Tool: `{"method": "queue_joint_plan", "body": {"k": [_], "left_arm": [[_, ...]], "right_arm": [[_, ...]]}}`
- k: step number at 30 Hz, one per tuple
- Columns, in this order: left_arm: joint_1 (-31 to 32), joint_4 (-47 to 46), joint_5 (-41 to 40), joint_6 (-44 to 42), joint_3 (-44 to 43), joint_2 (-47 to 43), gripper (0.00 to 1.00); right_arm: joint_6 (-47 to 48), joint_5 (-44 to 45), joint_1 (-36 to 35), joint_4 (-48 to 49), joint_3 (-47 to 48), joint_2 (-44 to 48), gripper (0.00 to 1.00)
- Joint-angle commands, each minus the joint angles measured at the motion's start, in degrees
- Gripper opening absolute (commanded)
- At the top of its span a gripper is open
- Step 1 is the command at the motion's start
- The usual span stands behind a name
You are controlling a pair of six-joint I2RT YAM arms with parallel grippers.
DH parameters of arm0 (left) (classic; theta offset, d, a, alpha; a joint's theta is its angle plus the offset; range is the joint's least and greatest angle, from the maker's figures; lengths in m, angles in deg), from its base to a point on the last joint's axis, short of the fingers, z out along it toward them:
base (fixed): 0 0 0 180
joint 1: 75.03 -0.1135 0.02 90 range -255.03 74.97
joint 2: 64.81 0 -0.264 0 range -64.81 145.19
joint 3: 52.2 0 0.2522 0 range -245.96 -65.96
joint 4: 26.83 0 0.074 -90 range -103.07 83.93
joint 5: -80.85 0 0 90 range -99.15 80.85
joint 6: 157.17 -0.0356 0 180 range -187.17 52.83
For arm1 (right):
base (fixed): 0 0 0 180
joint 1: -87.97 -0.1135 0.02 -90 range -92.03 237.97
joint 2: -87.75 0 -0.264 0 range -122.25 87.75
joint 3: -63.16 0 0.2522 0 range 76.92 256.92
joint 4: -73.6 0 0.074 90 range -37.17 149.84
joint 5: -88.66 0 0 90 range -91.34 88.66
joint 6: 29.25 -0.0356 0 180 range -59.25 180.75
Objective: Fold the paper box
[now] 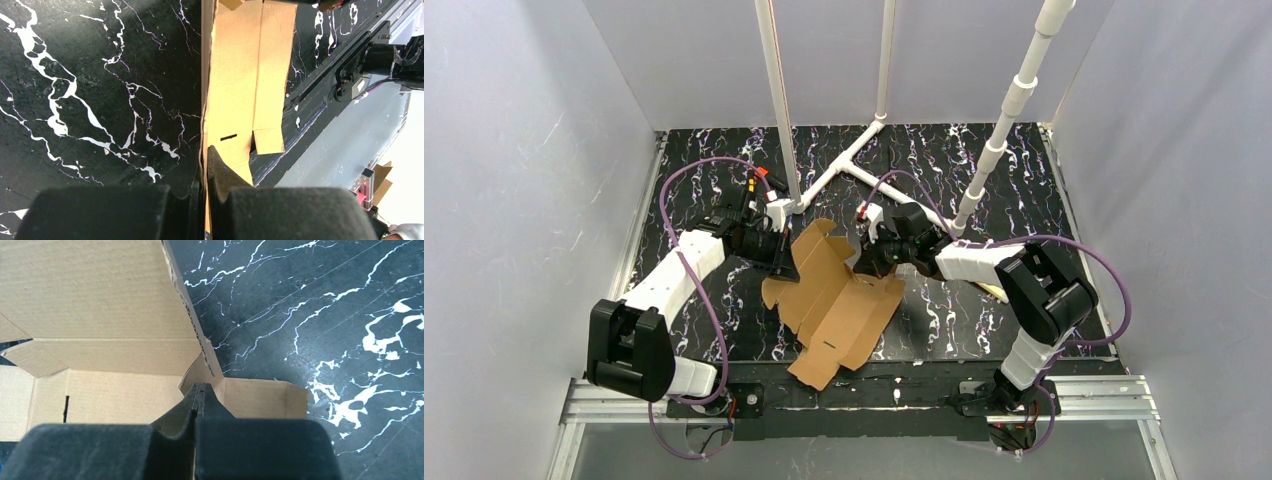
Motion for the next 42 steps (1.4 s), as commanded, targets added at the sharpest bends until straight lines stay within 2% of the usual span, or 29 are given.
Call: {"method": "queue_joint_plan", "body": {"k": [1,11,18,22,24,26,28,30,32,38,40,42], "left_arm": [[-0.3,-0.8,2.2,0.9,1.4,-1.8,0.00],[-0.3,-1.7,3.5,1.6,2.2,-0.5,0.00],[-0.3,-2.6,3.9,1.6,3.2,-0.7,0.00],[-0.3,-2.6,2.5,1.5,3.6,-0.9,0.00],[-0.3,-2.4,0.9,1.2,3.7,-1.3,0.00],[-0.3,-2.4,-0.2,1.0,4.0,-1.9,0.00],[-0.3,-2.7,-0.7,0.9,4.2,-2.4,0.00],[-0.3,-2.8,-0.9,0.8,4.2,-2.7,0.00],[-0.3,-2.9,-1.1,0.8,4.3,-3.1,0.00],[-0.3,-4.1,-1.8,1.0,5.2,-4.8,0.00],[-0.4,-4.4,-2.0,1.0,5.4,-5.3,0.00],[-0.4,-4.4,-1.9,0.9,5.6,-5.7,0.00]], "right_arm": [[-3.5,-0.3,-1.1,4.7,-1.1,-1.3,0.01],[-1.8,9.3,-6.1,5.1,-0.5,-4.1,0.01],[-0.7,12.1,-6.8,3.4,0.4,-4.9,0.01],[4.3,9.2,-6.5,0.2,1.7,-2.9,0.01],[9.8,5.1,-5.7,-5.1,3.9,0.3,0.01],[17.0,-0.8,-4.0,-14.4,6.6,3.4,0.01],[29.4,-8.9,-1.0,-26.8,9.8,6.1,0.02],[40.8,-16.0,2.8,-39.5,12.1,8.1,0.07],[45.9,-18.1,6.4,-44.7,11.4,10.5,0.11],[44.7,-1.4,11.2,-42.9,4.4,16.6,0.06],[43.7,2.1,11.3,-42.5,2.7,17.1,0.01],[42.6,4.8,11.4,-40.4,0.9,17.0,0.01]]}}
